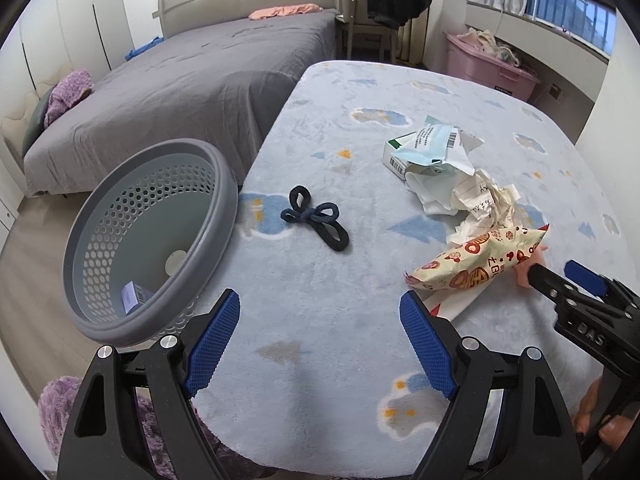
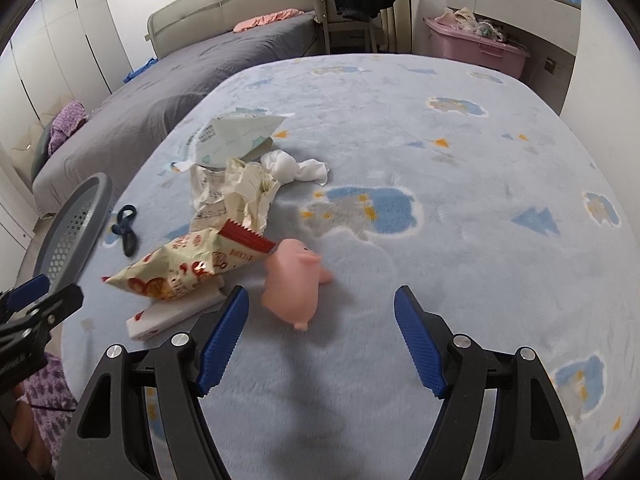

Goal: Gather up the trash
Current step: 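Close the right gripper on the pink toy pig, then grasp the white strip with the left gripper while the right gripper holds the pig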

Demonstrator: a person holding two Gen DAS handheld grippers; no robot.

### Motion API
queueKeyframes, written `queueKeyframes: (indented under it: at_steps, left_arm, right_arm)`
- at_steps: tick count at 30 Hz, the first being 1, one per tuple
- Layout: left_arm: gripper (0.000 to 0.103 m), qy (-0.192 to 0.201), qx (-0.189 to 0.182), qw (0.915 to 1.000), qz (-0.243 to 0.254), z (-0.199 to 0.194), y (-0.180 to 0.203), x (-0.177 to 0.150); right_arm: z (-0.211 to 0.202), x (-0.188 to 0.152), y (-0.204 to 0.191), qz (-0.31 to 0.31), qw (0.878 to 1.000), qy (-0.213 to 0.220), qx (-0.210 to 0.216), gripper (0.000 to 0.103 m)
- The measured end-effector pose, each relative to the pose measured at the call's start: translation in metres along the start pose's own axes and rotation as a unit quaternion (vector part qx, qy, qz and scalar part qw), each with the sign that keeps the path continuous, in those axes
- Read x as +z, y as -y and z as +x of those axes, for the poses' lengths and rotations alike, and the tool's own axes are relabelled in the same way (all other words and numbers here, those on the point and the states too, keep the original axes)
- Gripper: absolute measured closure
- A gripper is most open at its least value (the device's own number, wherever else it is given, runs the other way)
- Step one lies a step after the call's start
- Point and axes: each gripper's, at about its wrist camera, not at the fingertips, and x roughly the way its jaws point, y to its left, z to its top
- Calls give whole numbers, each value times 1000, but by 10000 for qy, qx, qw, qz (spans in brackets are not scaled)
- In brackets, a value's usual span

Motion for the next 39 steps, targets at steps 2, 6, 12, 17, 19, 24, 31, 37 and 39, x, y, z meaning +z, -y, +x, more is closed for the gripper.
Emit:
queueKeyframes:
  at_steps: [2,6,12,17,19,24,31,37,39]
  left_arm:
    - [22,-6,-8,10000,6,1,1,0]
    - [22,-32,-18,10000,3,2,1,0]
    - [22,-40,-34,10000,19,3,3,-1]
    - [22,-32,-52,10000,35,2,4,-2]
    - [22,-41,-60,10000,45,2,6,-2]
    - [22,-70,-132,9999,79,2,8,-3]
    - [22,-171,-330,9991,211,9,20,-11]
    - [22,-232,-444,9980,382,19,35,-16]
    - [22,-222,-454,9976,465,22,42,-16]
  right_arm:
    - [4,1,-1,-4,10000,-13,-9,31]
    - [10,4,-3,-36,10000,-37,-5,32]
    - [14,6,-8,-143,9999,-50,-25,51]
    - [15,5,-12,-223,9997,-87,70,76]
    - [13,4,-13,-228,9997,-60,90,76]
    - [2,1,-9,-143,9997,3,187,76]
    - [-22,-15,1,3,9997,103,204,76]
    - [-33,-31,14,145,9995,138,241,76]
    - [-35,-32,18,208,9993,164,274,76]
